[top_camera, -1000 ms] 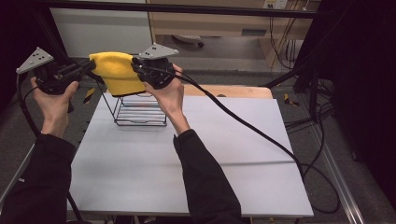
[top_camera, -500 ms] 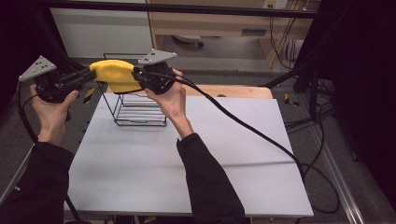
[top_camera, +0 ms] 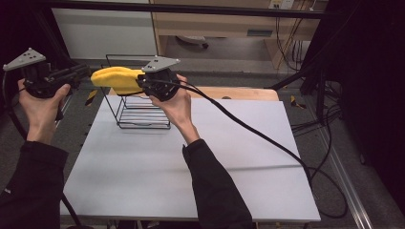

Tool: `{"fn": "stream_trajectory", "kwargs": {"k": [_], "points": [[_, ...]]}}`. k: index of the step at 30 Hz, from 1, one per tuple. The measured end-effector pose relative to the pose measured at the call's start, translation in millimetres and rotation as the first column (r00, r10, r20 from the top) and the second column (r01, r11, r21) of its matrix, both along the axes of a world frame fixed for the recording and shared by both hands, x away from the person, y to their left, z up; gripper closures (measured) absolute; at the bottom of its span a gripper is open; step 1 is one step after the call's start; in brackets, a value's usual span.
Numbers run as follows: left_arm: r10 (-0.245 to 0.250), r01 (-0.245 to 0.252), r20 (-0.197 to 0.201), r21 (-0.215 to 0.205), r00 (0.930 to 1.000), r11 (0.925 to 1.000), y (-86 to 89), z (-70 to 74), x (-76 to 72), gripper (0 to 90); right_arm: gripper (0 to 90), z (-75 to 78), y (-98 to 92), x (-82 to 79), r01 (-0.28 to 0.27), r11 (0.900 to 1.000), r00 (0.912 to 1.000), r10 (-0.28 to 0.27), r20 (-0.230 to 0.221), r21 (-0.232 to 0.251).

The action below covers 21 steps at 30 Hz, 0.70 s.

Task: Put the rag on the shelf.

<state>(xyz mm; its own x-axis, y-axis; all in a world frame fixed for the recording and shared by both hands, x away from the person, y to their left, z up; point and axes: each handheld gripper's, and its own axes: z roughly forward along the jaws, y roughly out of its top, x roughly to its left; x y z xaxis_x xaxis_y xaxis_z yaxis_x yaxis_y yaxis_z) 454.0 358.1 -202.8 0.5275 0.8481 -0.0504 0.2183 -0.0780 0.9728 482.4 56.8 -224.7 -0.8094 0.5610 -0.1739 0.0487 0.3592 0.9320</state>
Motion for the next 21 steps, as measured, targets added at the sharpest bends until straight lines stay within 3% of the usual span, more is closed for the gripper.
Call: {"fn": "stream_trajectory", "kwargs": {"k": [5,13,21], "points": [[-0.024,0.025,-0.058,0.017,0.9981,0.9996,-9.2,-5.1,8.5,89.6,76.8,-3.5,1.2,-0.5,-0.01,1.0,0.9999,0.01,0.003,-0.026],[-0.04,0.049,-0.116,0.075,0.9924,0.996,-17.7,-29.9,7.4,89.9,74.7,-10.1,-1.6,1.1,-0.023,0.999,0.9996,0.023,-0.016,-0.026],[-0.041,0.052,-0.124,0.093,0.9914,0.9943,-18.7,-42.8,7.9,89.9,69.5,-11.1,-0.9,0.0,-0.036,0.999,0.9992,0.035,-0.018,-0.031]]}}
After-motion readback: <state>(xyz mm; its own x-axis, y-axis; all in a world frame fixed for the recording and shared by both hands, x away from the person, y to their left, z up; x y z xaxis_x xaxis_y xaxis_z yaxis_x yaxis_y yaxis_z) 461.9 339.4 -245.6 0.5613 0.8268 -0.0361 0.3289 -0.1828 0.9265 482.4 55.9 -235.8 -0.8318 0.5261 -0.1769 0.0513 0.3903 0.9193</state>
